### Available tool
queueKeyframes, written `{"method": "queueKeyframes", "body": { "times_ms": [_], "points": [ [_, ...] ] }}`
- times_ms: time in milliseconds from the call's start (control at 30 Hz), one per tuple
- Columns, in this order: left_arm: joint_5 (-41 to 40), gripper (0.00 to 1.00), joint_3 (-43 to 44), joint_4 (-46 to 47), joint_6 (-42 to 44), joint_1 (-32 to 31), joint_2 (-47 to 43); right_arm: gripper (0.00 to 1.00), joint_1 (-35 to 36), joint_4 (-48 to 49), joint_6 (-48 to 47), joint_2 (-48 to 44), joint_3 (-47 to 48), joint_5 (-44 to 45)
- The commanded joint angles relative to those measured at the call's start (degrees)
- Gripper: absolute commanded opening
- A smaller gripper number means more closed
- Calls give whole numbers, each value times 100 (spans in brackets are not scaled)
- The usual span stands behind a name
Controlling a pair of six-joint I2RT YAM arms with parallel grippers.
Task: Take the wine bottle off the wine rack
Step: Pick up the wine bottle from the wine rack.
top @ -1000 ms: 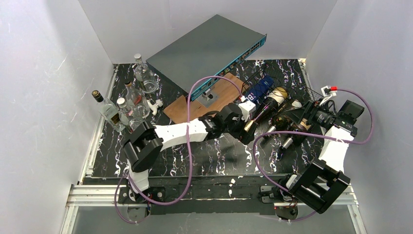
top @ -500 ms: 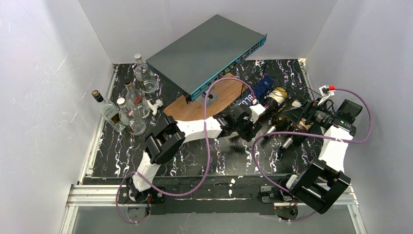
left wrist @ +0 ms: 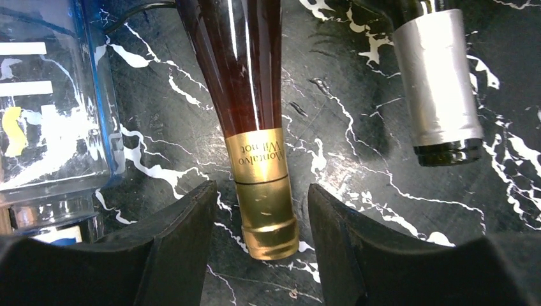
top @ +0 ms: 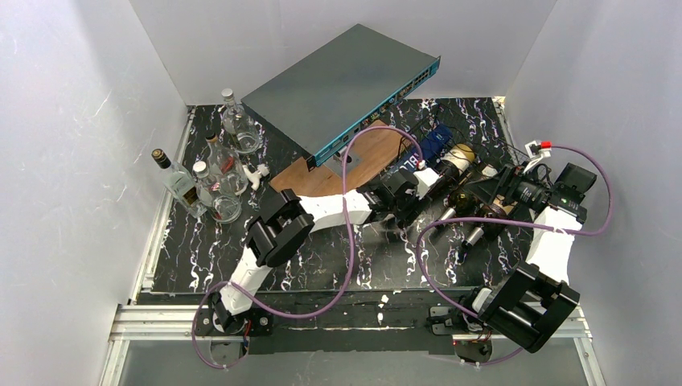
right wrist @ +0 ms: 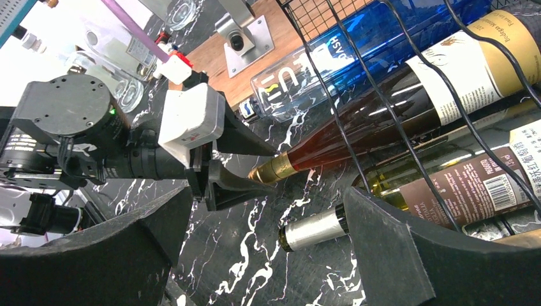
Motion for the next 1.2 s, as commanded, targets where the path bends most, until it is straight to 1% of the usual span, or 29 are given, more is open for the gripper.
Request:
{"method": "queueKeyframes", "body": {
  "times_ms": [0, 233, 333, 567, 767, 833, 867, 900, 933, 1000, 1033, 1100, 1167],
  "points": [
    [-197, 53, 276, -21, 84, 31, 94, 98, 26, -7, -137, 16, 10, -26],
    [-327, 51, 427, -15, 72, 36, 260, 98, 40, -15, -147, 24, 10, -13],
    [-347, 48, 463, -24, 73, 36, 279, 98, 37, -24, -153, 17, 10, -4],
    [-313, 36, 360, -58, 38, 36, 235, 98, 53, -40, -174, 21, 19, 0],
    [-292, 18, 186, -28, 23, 36, 90, 98, 59, -43, -184, 16, 19, 9],
    [-288, 15, 157, -20, 26, 34, 65, 98, 56, -43, -184, 17, 19, 20],
    [-291, 15, 149, -17, 21, 36, 61, 98, 55, -43, -185, 17, 19, 18],
    [-290, 18, 156, -22, 7, 36, 65, 98, 61, -45, -189, 17, 12, 18],
    [-329, 25, 154, -15, -20, 36, 70, 98, 58, -43, -191, 17, 17, 18],
    [-415, 43, 157, -7, -71, 34, 88, 99, 54, -43, -194, 17, 19, 23],
    [-431, 48, 172, -9, -89, 36, 108, 98, 54, -49, -186, 17, 19, 21],
    [-426, 53, 224, -30, -99, 36, 157, 98, 55, -51, -191, 12, 16, 21],
    [-395, 55, 252, -22, -117, 36, 192, 98, 54, -51, -200, 16, 19, 14]
  ]
}}
